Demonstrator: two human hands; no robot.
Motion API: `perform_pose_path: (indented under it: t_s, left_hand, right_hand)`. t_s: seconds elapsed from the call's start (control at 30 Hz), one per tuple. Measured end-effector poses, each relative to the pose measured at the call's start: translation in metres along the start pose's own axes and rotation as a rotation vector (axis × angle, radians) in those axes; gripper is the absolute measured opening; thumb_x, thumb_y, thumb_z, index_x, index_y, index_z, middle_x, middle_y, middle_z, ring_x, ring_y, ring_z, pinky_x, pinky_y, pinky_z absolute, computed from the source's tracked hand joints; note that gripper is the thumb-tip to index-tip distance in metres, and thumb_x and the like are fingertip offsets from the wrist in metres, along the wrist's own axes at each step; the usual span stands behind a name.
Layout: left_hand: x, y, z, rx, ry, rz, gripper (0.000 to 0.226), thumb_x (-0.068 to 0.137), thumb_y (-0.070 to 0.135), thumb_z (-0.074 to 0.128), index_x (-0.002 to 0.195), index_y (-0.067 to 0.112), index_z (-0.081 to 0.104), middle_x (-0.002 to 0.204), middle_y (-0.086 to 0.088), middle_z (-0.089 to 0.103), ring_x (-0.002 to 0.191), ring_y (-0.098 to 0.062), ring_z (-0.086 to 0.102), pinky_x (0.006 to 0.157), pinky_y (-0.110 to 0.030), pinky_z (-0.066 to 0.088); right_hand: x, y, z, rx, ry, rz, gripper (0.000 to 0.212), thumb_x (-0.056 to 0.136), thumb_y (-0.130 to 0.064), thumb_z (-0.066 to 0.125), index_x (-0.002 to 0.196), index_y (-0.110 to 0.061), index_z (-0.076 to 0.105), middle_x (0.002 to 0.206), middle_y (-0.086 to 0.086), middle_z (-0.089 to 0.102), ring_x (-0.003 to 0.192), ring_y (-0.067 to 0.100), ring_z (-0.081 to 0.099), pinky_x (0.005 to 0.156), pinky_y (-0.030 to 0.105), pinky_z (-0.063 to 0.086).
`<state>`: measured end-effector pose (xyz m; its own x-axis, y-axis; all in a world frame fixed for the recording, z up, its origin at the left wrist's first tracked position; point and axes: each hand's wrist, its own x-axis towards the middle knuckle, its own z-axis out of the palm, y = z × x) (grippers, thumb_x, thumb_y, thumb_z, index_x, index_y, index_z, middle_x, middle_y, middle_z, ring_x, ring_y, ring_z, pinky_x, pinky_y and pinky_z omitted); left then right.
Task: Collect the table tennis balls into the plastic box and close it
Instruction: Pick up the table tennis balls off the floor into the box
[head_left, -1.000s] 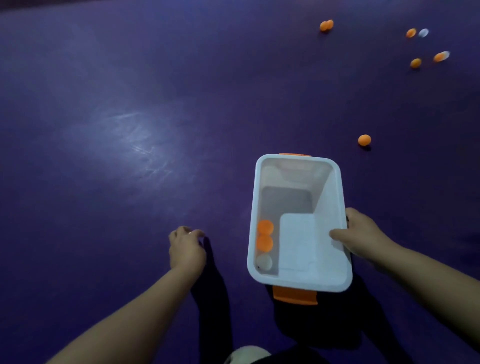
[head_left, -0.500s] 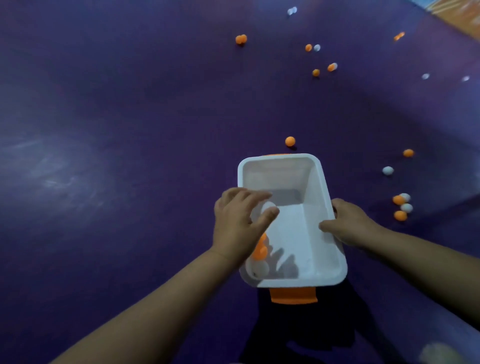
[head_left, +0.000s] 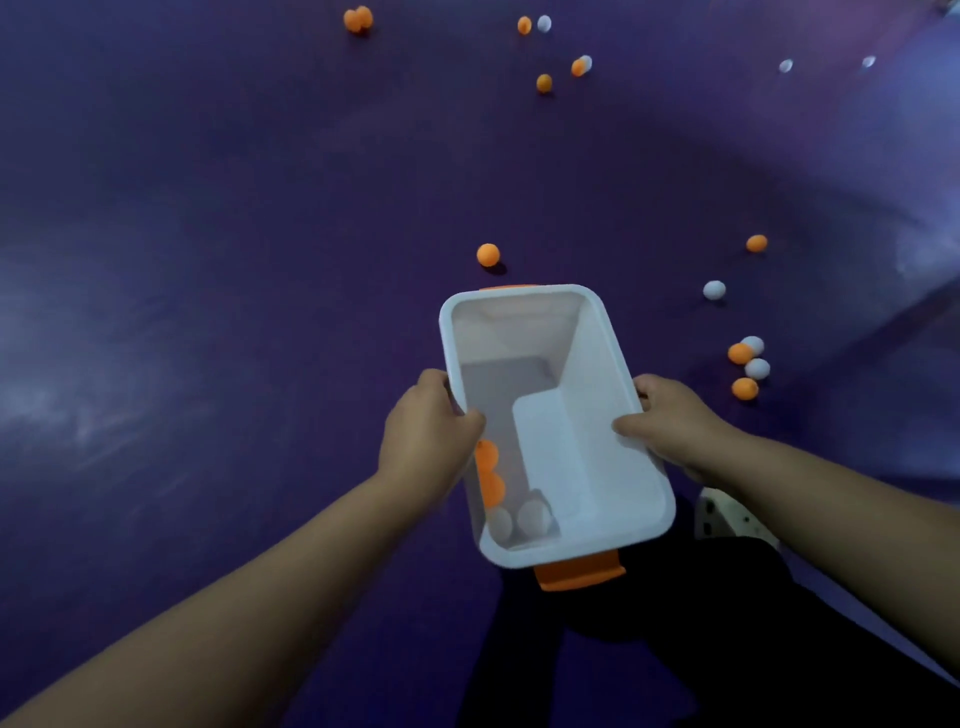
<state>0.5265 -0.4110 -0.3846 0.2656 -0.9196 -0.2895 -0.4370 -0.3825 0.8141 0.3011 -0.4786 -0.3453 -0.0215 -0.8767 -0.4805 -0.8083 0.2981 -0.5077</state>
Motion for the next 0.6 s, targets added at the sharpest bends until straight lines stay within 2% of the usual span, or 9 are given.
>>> perform_pose_path:
  t_s: [0.13,0.33,0.43,0.5,0.53,0.6]
  left_hand:
    - [0.044,0.034,0.036,0.07,-0.009,-0.013,0.017,0.082,0.02,0.058,0.096,0.012,0.053,0.079,0.006,0.055,0.074,-0.017,0.056,0.064,-0.038,0.049]
    - [0.1,0.093,0.1,0.166,0.071,-0.004,0.016,0.087,0.022,0.052,0.1,0.015,0.047,0.073,0.008,0.049,0.072,-0.022,0.052,0.055,-0.033,0.037]
    - [0.114,0.117,0.134,0.116,0.073,-0.022,0.016,0.089,0.021,0.05,0.102,0.013,0.046,0.079,0.002,0.052,0.077,-0.027,0.055,0.066,-0.04,0.046]
    - [0.121,0.132,0.153,0.082,0.075,-0.041,0.014,0.089,0.02,0.049,0.101,0.014,0.046,0.08,0.0,0.053,0.079,-0.028,0.055,0.068,-0.042,0.047]
    - [0.125,0.137,0.162,0.076,0.08,-0.051,0.014,0.089,0.02,0.048,0.101,0.015,0.046,0.08,0.0,0.054,0.079,-0.028,0.056,0.069,-0.042,0.048]
    - [0.133,0.146,0.177,0.07,0.098,-0.066,0.013,0.089,0.02,0.048,0.1,0.015,0.046,0.08,0.0,0.054,0.079,-0.028,0.055,0.069,-0.042,0.048]
  right_hand:
    - [0.041,0.027,-0.021,0.129,0.012,0.008,0.028,0.08,-0.005,0.059,0.106,-0.012,0.056,0.099,0.003,0.065,0.085,0.014,0.062,0.058,0.023,0.045]
    - [0.104,0.069,-0.066,0.189,0.04,-0.058,0.019,0.084,-0.01,0.06,0.101,-0.016,0.055,0.09,-0.005,0.062,0.077,0.005,0.059,0.057,0.019,0.041]
    - [0.13,0.094,-0.087,0.325,0.12,-0.034,0.009,0.091,-0.024,0.054,0.096,-0.018,0.059,0.089,-0.006,0.065,0.079,0.007,0.061,0.063,0.023,0.046]
    - [0.146,0.118,-0.104,0.448,0.22,-0.014,0.025,0.095,-0.032,0.044,0.095,-0.017,0.064,0.092,-0.003,0.068,0.085,0.012,0.063,0.074,0.03,0.051]
    - [0.155,0.133,-0.111,0.416,0.286,-0.021,0.03,0.095,-0.032,0.04,0.097,-0.017,0.066,0.095,-0.002,0.069,0.088,0.015,0.064,0.076,0.034,0.051]
    - [0.174,0.167,-0.125,0.139,0.434,-0.063,0.034,0.091,-0.029,0.04,0.099,-0.014,0.069,0.095,0.003,0.068,0.087,0.023,0.061,0.073,0.033,0.045]
